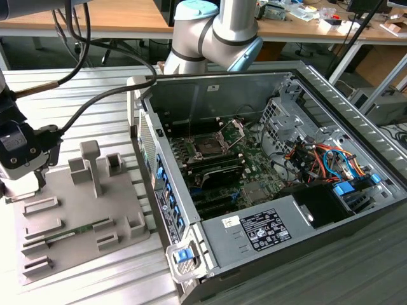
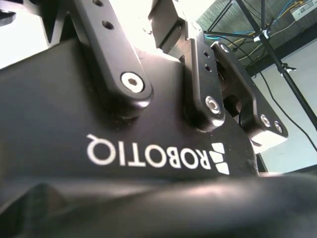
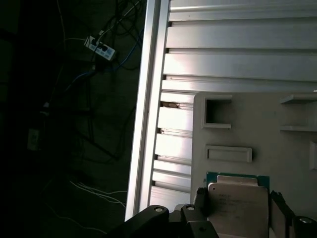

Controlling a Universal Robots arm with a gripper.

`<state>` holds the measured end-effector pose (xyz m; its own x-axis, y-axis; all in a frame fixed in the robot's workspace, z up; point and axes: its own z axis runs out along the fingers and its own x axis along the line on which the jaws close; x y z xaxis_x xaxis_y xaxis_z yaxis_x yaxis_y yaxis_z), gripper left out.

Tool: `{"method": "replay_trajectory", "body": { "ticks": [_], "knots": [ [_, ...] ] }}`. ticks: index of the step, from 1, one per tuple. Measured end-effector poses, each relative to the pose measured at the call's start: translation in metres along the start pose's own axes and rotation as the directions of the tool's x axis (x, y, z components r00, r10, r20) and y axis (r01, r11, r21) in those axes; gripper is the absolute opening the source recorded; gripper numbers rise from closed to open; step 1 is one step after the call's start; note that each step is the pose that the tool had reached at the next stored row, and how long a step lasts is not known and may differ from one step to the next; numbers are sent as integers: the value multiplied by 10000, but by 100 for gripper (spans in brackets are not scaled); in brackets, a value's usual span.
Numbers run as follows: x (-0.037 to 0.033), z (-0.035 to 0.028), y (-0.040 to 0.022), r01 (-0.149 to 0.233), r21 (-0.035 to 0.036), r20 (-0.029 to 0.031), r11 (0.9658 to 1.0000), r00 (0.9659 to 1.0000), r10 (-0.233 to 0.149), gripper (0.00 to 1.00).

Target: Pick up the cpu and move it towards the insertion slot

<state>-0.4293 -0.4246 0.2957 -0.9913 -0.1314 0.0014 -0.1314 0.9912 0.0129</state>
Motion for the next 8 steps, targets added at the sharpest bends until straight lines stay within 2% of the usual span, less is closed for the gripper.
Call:
{"method": "replay_trajectory", "body": {
  "ticks": [8],
  "knots": [
    [0,-27,0,0,-1,1,10000,10000,0,55]
  ]
}}
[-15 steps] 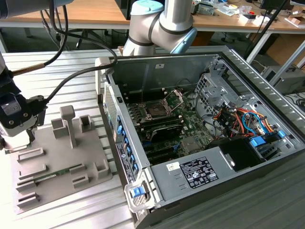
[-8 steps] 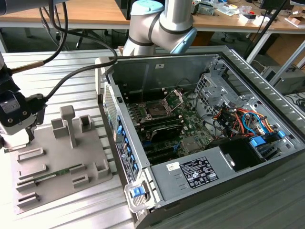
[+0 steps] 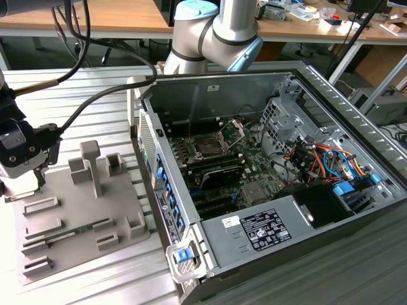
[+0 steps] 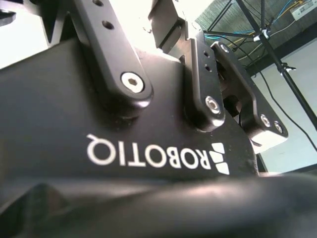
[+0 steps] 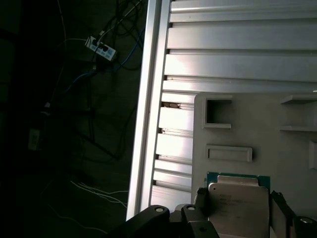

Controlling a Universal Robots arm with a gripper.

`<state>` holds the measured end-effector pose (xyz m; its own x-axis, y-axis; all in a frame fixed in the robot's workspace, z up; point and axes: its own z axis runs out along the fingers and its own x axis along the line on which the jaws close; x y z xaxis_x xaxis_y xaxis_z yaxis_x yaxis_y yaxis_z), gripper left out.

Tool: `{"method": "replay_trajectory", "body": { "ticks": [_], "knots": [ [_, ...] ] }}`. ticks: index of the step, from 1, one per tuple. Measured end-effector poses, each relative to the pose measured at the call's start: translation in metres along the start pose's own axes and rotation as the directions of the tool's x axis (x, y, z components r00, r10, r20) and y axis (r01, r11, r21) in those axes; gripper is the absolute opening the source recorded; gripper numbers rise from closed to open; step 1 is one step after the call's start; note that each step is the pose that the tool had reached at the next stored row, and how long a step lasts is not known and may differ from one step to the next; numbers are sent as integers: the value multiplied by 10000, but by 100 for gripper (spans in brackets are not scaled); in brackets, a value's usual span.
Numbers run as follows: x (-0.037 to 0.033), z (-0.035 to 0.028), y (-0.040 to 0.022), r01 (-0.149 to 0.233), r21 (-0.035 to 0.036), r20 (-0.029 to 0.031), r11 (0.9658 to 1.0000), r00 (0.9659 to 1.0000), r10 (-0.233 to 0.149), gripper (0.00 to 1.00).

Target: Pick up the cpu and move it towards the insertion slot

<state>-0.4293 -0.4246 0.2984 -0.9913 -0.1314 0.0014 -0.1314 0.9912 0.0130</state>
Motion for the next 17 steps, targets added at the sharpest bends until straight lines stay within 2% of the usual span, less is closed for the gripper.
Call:
{"method": "replay_trajectory", "body": {
  "ticks": [17],
  "knots": [
    [0,-38,1,0,1,0,10000,10000,0,55]
  ]
}}
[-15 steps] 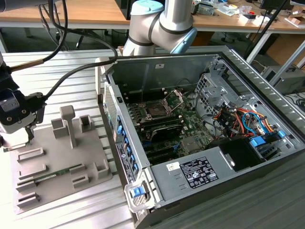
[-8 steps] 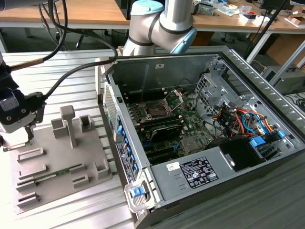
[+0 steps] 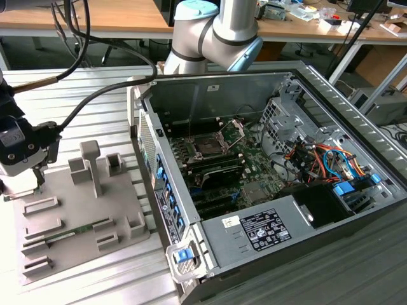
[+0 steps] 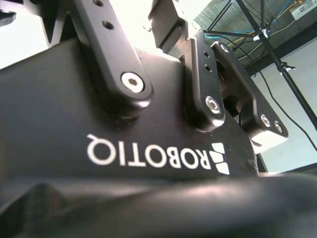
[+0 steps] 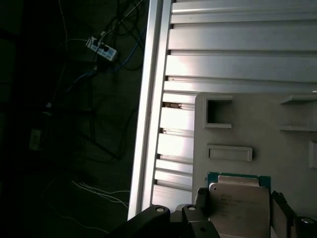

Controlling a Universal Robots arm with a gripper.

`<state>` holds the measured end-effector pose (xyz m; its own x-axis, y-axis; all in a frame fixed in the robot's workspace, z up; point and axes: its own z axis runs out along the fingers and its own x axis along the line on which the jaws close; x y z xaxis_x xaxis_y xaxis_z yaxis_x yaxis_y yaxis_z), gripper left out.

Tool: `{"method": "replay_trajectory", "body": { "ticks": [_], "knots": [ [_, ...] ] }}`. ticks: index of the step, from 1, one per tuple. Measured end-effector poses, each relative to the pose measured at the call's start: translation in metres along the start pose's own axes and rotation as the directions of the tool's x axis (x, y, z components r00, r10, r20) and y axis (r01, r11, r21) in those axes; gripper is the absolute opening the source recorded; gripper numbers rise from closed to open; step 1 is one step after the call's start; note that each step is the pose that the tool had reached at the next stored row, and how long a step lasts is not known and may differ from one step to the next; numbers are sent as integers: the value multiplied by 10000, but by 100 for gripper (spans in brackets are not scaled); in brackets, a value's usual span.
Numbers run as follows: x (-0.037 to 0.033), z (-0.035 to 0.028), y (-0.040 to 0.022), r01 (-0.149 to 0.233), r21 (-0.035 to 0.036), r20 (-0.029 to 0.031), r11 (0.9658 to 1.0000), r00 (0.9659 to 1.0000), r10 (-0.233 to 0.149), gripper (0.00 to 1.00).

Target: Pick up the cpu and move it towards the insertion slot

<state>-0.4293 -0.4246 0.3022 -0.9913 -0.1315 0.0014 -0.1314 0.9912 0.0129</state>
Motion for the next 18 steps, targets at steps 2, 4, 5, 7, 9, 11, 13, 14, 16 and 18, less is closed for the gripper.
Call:
{"method": "replay_trajectory", "body": {
  "ticks": [2,4,5,7,9,11,13,14,16,18],
  "knots": [
    [0,-20,0,0,0,0,10000,10000,0,55],
    [0,-39,1,0,0,-1,10000,10000,0,55],
    [0,-40,1,0,0,0,10000,10000,0,55],
    [0,-43,1,0,0,-1,10000,10000,0,55],
    [0,-46,1,0,0,0,10000,10000,0,55],
    [0,-50,1,0,0,0,10000,10000,0,55],
    [0,-65,2,0,0,-1,10000,10000,0,55],
    [0,-66,2,0,0,0,10000,10000,0,55],
    [0,-71,2,0,0,0,10000,10000,0,55],
    [0,-76,2,0,0,-1,10000,10000,0,55]
  ]
}}
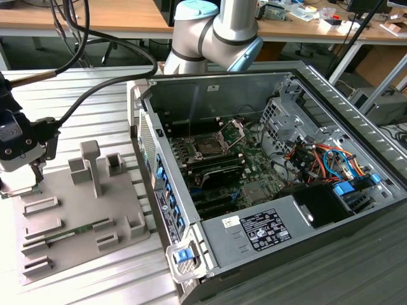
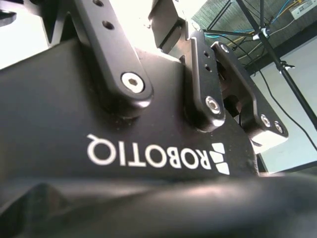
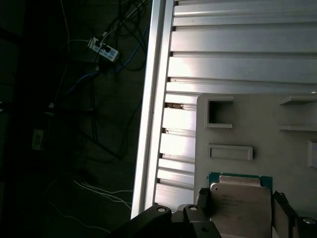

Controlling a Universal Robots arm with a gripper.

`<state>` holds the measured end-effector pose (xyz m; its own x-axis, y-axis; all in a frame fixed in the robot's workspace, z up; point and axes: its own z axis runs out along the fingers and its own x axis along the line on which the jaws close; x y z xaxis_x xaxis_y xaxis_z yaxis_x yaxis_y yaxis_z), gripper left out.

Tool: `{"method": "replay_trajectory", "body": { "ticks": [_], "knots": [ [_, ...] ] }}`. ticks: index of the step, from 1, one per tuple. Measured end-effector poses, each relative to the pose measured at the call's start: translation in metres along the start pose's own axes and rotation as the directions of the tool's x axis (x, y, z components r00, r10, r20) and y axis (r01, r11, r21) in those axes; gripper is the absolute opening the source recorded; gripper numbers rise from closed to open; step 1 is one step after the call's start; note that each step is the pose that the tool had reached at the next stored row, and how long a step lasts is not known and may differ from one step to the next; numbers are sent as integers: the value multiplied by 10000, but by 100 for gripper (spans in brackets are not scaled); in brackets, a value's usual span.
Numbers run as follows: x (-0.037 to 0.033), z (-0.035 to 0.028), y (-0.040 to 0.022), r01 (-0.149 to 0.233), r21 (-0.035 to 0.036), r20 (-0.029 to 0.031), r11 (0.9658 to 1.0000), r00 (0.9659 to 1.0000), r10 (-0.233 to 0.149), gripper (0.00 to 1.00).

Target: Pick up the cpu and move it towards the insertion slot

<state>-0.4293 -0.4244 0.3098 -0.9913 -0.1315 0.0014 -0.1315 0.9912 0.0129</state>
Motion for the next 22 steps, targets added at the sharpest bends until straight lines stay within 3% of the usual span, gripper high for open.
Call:
{"method": "replay_trajectory", "body": {
  "ticks": [22],
  "knots": [
    [0,-49,2,0,0,0,10000,10000,0,55]
  ]
}}
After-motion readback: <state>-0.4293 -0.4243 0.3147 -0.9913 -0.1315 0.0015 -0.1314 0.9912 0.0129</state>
